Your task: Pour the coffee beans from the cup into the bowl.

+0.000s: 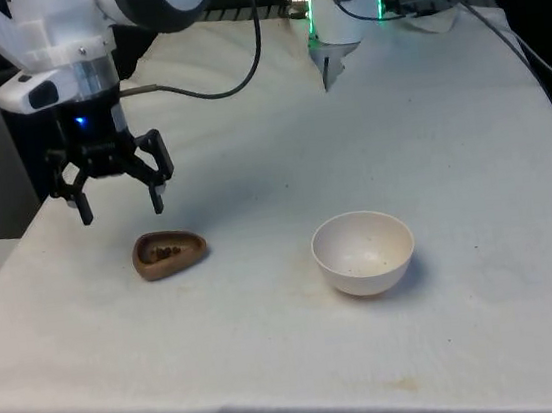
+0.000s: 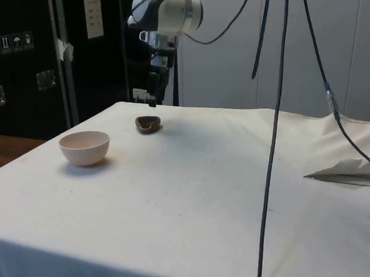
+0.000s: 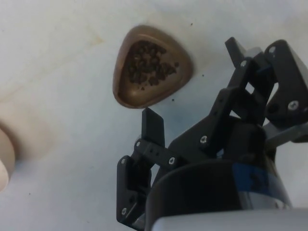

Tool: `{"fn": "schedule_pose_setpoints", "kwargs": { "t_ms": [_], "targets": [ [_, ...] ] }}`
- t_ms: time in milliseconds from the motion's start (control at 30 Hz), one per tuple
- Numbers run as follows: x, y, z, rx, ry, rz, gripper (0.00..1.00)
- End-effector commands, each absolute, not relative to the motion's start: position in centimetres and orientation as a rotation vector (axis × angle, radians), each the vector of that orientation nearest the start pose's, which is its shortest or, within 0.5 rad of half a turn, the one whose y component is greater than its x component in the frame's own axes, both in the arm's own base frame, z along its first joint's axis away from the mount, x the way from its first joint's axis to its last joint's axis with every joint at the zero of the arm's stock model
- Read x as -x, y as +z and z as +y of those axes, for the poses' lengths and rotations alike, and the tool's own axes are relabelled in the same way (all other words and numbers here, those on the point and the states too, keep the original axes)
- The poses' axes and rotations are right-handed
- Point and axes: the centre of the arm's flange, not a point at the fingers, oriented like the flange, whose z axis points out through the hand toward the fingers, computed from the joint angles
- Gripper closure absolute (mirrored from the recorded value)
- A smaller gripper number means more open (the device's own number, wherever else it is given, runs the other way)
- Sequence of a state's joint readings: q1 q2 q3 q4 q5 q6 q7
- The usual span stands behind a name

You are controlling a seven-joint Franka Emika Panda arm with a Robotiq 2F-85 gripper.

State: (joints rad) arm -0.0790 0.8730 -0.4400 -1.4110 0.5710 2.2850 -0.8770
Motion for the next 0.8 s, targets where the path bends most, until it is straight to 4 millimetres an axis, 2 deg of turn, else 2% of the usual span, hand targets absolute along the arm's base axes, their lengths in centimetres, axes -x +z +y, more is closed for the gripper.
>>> {"fn": "schedule_pose_setpoints", "kwargs": {
  "t_ms": [0, 67, 133, 367, 767],
  "targets": [
    [-67.7, 21.4, -29.4, 3.109, -0.239, -0.244, 0.00],
    [-67.7, 20.8, -29.5, 3.117, -0.238, -0.243, 0.00],
    [-67.6, 21.0, -29.4, 3.107, -0.234, -0.242, 0.00],
    [-67.8, 18.8, -29.5, 3.138, -0.230, -0.224, 0.00],
    [-68.6, 19.0, -29.3, 3.142, -0.237, -0.156, 0.00]
  ]
}}
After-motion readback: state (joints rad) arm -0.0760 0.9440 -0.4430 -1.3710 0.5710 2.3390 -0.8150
